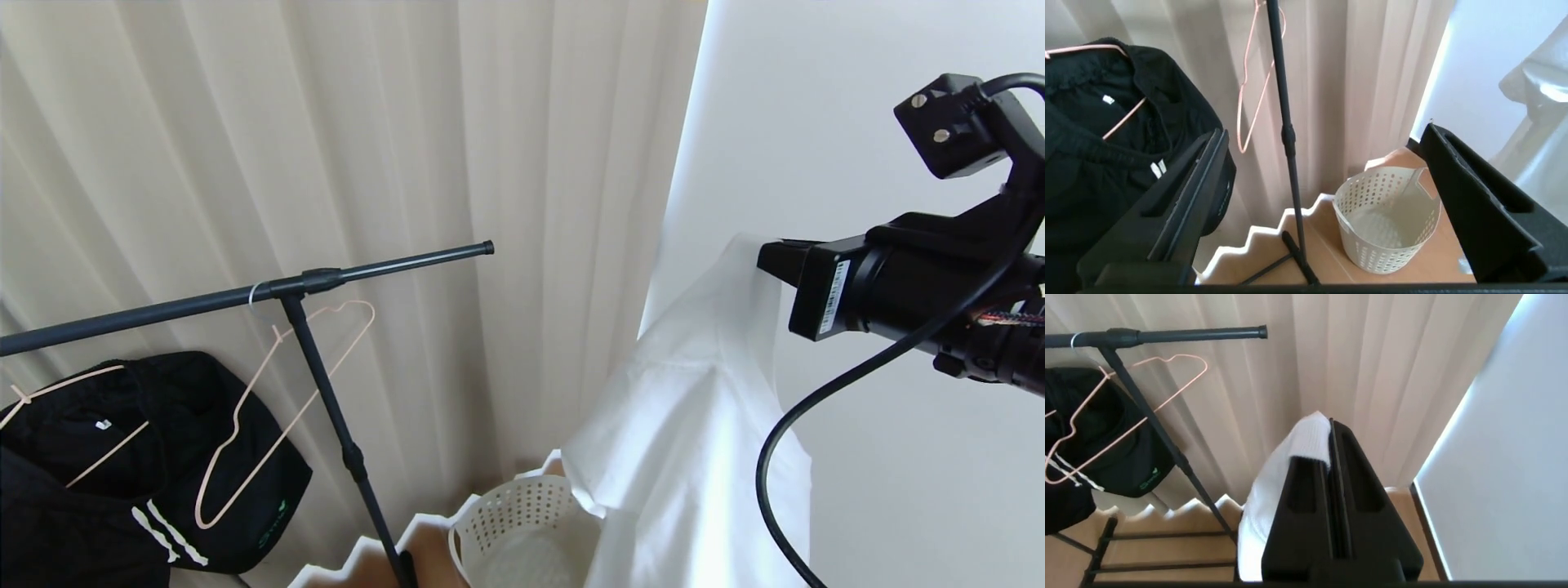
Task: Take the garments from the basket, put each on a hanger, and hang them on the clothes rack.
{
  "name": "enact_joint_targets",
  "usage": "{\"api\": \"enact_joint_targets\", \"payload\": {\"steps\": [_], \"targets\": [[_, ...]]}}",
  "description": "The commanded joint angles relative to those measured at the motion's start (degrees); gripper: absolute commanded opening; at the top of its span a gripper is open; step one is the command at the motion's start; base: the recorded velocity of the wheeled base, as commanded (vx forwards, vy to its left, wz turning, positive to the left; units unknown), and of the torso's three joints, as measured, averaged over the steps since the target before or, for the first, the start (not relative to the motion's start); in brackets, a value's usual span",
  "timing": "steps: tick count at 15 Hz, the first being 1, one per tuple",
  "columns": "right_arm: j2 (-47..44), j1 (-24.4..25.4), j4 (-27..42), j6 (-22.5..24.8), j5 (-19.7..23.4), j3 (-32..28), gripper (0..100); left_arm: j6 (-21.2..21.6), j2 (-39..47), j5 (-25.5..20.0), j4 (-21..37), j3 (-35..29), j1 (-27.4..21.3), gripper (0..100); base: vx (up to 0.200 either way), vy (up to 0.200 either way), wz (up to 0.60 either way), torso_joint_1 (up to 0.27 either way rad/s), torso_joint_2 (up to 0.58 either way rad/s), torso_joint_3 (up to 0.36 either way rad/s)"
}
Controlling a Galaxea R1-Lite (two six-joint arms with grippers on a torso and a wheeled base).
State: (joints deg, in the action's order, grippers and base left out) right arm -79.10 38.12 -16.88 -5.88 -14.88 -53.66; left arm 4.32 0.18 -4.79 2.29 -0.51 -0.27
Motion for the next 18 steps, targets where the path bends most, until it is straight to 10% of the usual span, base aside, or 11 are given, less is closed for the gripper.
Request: {"api": "enact_joint_targets", "payload": {"steps": [1,7,18], "targets": [[-0.26,0.02,-2.89,0.25,-0.06,1.81,0,-0.01,0.08,-0.04,-0.01,-0.02,0.00,100,0.000,0.000,0.60,0.007,-0.01,0.002],[-0.61,0.02,-3.24,0.25,-0.06,2.07,0,-0.01,0.08,-0.13,-0.01,-0.02,0.00,100,0.000,0.000,0.60,0.007,0.00,0.001],[-1.05,0.02,-3.59,1.48,0.03,2.42,0,-0.01,0.08,-0.22,-0.01,-0.02,0.00,100,-0.109,0.091,0.00,0.001,0.00,0.003]]}}
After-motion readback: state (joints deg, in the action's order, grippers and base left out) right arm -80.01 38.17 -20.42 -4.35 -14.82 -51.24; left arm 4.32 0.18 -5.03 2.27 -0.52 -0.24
